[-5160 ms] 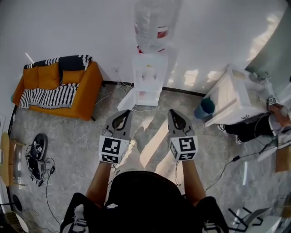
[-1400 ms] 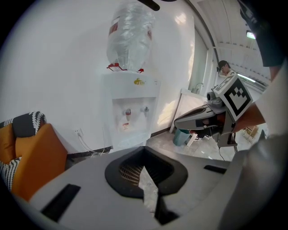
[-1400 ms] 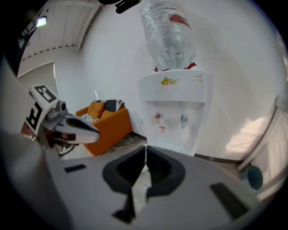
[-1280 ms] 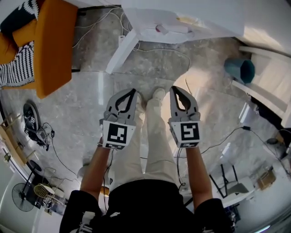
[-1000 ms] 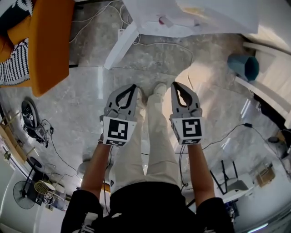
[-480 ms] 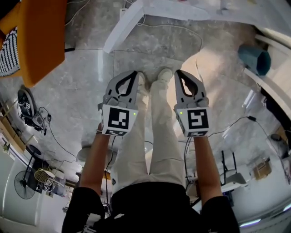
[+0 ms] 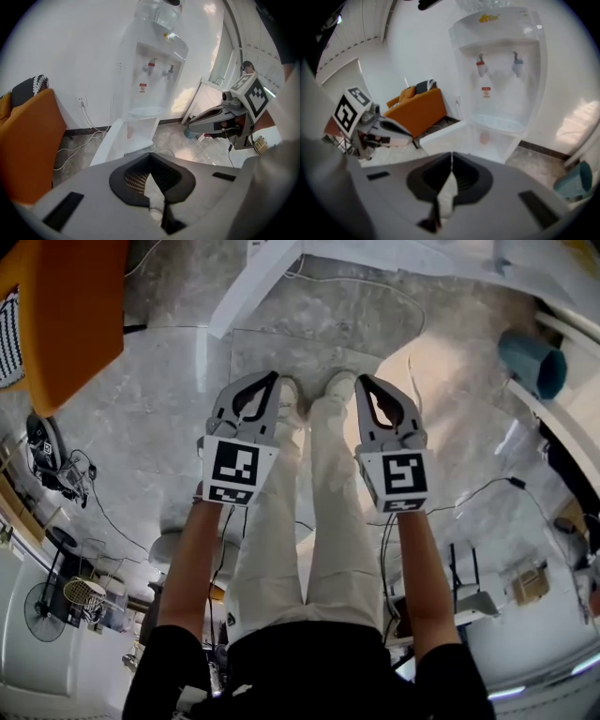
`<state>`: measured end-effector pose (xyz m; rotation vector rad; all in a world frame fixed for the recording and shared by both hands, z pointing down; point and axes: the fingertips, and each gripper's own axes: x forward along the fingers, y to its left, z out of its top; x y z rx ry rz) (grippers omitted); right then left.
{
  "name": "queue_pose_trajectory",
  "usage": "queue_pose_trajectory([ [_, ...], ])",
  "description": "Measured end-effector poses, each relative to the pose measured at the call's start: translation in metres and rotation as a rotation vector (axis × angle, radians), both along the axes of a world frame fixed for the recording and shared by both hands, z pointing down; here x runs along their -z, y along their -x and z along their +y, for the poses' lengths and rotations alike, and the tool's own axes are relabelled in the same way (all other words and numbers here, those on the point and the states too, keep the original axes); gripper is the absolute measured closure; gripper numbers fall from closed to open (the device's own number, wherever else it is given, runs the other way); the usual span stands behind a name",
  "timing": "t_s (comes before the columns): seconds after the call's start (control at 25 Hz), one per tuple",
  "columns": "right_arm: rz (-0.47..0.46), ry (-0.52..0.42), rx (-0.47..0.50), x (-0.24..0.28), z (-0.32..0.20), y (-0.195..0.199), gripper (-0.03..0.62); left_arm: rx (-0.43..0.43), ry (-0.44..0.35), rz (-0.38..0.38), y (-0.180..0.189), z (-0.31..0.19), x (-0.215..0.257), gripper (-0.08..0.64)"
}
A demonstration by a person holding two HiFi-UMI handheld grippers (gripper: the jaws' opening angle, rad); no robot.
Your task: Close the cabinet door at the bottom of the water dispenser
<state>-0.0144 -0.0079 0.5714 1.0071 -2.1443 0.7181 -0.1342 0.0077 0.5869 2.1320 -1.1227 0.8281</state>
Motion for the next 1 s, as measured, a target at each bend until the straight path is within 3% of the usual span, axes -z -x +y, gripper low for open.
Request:
queue_pose_trajectory([
  [0.28,0.005,0.014,0.086,-0.023,-0.002,0.022,0.557,0.024,0.055,-0.029,0.018,0.007,-0.034,0.549],
  [0.36,0.003,0.011,0.109,-0.026,-0.005,0.028,0.557,0.032,0.073,-0.030,0.023,0.008,-0.042,0.500],
  [0.8,-0.004,-0.019,0.185,-0.038,-0.028,0.059,0.557,0.102,0.129,-0.067,0.058,0.003,-0.084,0.403],
  [1.0,0.008,-0.034,0.236,-0.044,-0.029,0.071,0.557,0.146,0.119,-0.089,0.075,-0.011,-0.098,0.346],
])
